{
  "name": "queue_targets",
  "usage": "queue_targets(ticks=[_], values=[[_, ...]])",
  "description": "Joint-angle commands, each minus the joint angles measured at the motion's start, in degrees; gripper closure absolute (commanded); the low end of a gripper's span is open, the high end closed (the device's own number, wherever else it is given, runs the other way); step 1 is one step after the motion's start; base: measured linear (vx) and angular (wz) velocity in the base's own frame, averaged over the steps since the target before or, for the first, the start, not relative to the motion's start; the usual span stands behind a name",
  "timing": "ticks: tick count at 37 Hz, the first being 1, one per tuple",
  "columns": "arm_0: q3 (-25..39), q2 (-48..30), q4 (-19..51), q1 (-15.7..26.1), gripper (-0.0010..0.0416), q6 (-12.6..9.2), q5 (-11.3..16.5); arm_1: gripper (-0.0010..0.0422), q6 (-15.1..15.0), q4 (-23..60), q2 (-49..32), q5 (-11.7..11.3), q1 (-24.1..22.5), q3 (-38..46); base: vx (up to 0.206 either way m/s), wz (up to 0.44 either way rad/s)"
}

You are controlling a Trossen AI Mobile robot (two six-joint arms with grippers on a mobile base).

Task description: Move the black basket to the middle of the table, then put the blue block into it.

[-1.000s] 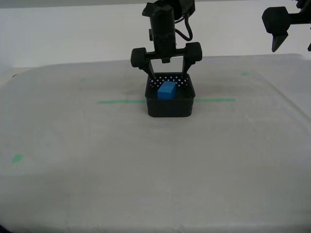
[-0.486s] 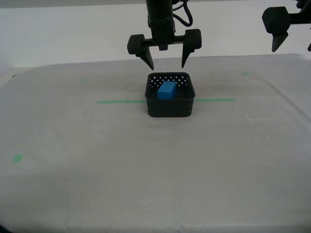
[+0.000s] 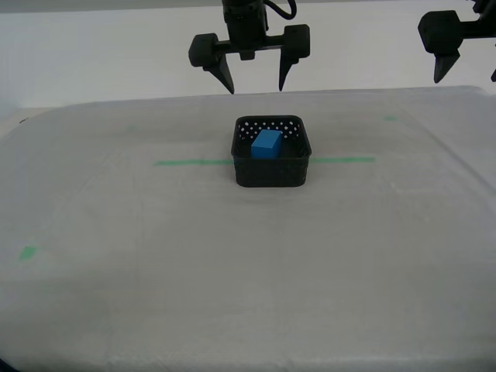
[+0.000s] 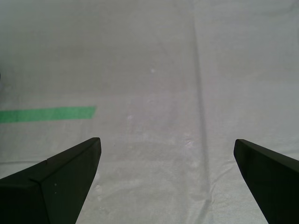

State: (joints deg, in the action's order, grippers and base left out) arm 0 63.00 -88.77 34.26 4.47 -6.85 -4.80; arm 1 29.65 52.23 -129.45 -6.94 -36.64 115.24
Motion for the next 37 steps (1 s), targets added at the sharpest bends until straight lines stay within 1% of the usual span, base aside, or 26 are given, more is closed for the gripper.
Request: queue_targets(ticks=[1,8,13,16,22,33,35,37], values=[[0.02,0.02,-0.07,0.02,0.0007,-0.02,-0.15,0.0011,-0.76,0.24,1.16,-0.09,0.74,-1.03,0.000,0.000],[0.02,0.02,-0.02,0.02,0.0007,-0.02,-0.13,0.0011,-1.66,0.42,3.39,-0.17,1.84,-2.78,0.000,0.000],[0.02,0.02,-0.02,0.02,0.0007,-0.02,-0.15,0.0011,-1.92,0.04,5.95,-1.66,2.51,-5.55,0.000,0.000],[0.02,0.02,-0.02,0.02,0.0007,-0.02,-0.15,0.0011,-2.16,-0.55,7.82,-1.64,3.15,-7.74,0.000,0.000],[0.02,0.02,-0.04,0.02,0.0007,-0.02,-0.15,0.0011,-2.34,-3.91,12.81,-1.64,4.76,-14.40,0.000,0.000],[0.02,0.02,-0.02,0.02,0.0007,-0.02,-0.15,0.0011,-2.51,-10.80,24.50,-1.99,9.14,-30.53,0.000,0.000],[0.02,0.02,0.00,0.02,0.0007,-0.02,-0.15,0.0011,-3.37,-10.99,26.38,-2.56,9.97,-32.85,0.000,0.000],[0.02,0.02,-0.02,0.02,0.0007,-0.02,-0.15,0.0011,-5.18,-11.04,28.15,-3.37,10.71,-34.69,0.000,0.000]])
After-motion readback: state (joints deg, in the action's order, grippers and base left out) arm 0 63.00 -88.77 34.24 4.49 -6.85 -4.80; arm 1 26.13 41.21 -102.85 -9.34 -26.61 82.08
